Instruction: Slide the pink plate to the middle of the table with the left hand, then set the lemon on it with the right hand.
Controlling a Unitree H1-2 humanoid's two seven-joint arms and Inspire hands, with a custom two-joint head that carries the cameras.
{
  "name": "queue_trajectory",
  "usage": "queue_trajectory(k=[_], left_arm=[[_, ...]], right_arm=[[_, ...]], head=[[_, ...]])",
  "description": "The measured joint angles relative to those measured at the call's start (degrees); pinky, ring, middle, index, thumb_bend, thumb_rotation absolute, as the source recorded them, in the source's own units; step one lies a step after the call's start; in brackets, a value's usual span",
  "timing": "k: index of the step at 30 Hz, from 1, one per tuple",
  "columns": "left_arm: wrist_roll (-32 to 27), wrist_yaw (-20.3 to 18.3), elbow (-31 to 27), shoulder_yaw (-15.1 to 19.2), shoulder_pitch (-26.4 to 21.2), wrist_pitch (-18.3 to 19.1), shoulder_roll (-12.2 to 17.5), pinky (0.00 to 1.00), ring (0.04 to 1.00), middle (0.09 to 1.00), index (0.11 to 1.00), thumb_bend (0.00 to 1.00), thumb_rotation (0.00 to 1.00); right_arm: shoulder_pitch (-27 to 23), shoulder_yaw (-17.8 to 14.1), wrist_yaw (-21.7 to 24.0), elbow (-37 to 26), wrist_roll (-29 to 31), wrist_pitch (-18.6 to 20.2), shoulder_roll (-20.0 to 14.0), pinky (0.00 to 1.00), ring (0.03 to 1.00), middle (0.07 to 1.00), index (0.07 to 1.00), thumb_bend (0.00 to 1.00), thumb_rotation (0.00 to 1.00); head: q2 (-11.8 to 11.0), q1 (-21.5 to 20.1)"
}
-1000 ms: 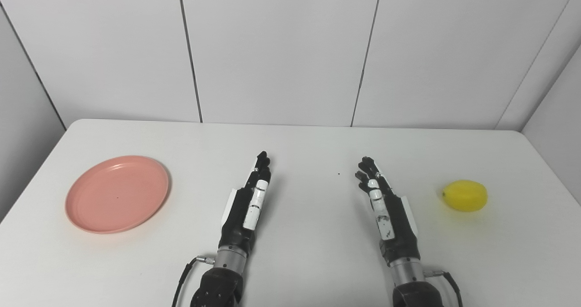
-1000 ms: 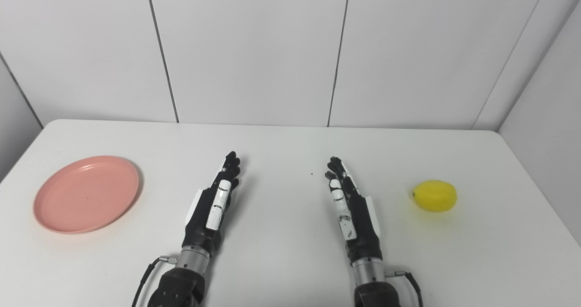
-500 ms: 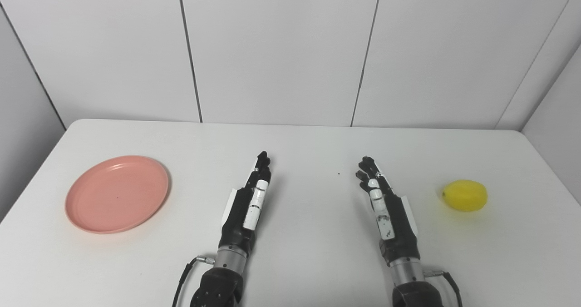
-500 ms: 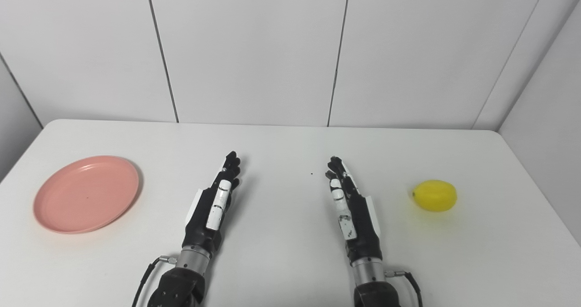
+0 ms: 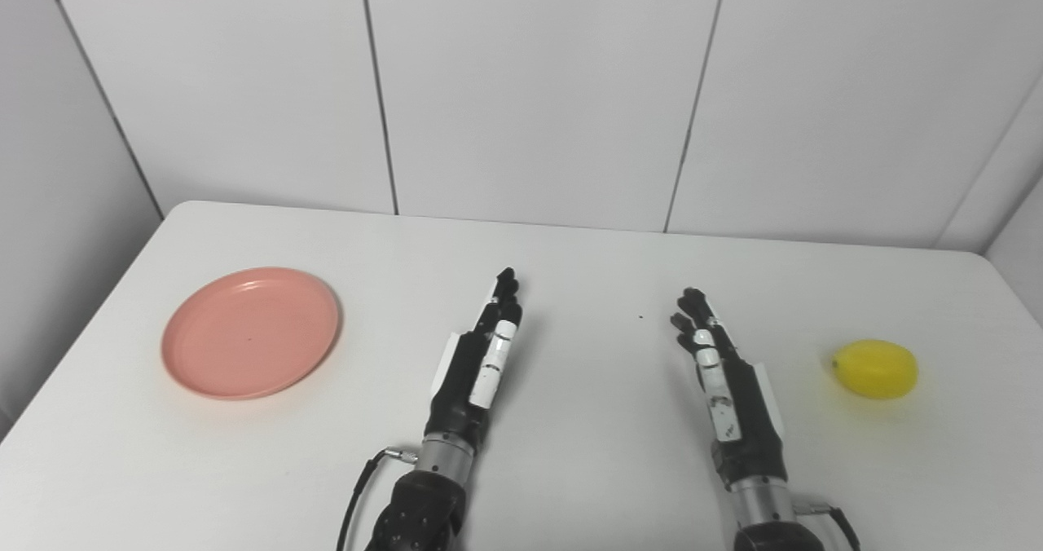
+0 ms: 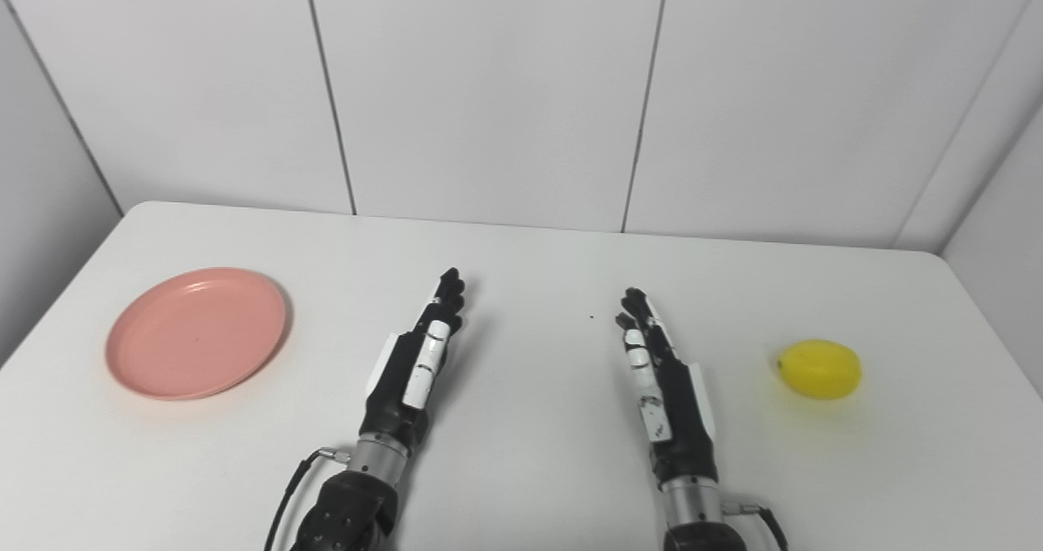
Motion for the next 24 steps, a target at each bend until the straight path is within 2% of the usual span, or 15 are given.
queue_trajectory(k=[1, 3, 5, 9, 11, 24], left_arm=[[0.0, 0.3, 0.9, 0.0, -0.4, -1.5, -0.3, 1.00, 1.000, 0.999, 0.977, 0.49, 1.00], [0.2, 0.5, 2.8, 0.0, -1.2, -3.4, -1.0, 1.00, 1.000, 0.999, 0.976, 0.50, 1.00], [1.6, 1.5, 4.5, -0.5, -2.1, -4.4, -1.5, 1.00, 1.000, 1.000, 0.983, 0.53, 1.00], [5.2, 2.8, 5.3, -1.6, -2.5, -4.4, -2.1, 1.00, 1.000, 1.000, 0.994, 0.56, 1.00], [5.4, 3.3, 5.6, -1.6, -2.6, -4.4, -2.4, 1.00, 1.000, 1.000, 0.997, 0.58, 1.00], [6.2, 3.9, 6.4, -1.6, -3.0, -5.7, -2.7, 1.00, 1.000, 1.000, 0.999, 0.57, 1.00]], right_arm=[[0.5, -0.1, 0.1, -0.5, 0.4, 0.1, -0.2, 0.97, 0.937, 0.944, 0.943, 0.59, 1.00], [1.0, -0.3, 0.5, -0.8, 1.4, 0.1, -0.7, 0.97, 0.942, 0.951, 0.947, 0.58, 1.00], [1.0, -0.7, 1.2, -0.8, 2.4, 0.0, -1.5, 0.97, 0.949, 0.958, 0.959, 0.55, 1.00], [1.0, -1.1, 1.7, -0.8, 3.1, 0.0, -2.8, 0.98, 0.960, 0.963, 0.966, 0.56, 1.00], [1.0, -1.0, 1.9, -0.8, 3.1, 0.0, -3.0, 0.99, 0.966, 0.964, 0.968, 0.54, 1.00], [1.9, -0.9, 2.1, -1.7, 3.0, 0.7, -3.0, 1.00, 0.972, 0.969, 0.976, 0.45, 1.00]], head=[[-1.1, 2.5], [-1.3, 2.8], [-3.2, 5.9], [-3.9, 6.6], [-4.8, 7.3], [-6.0, 6.8]])
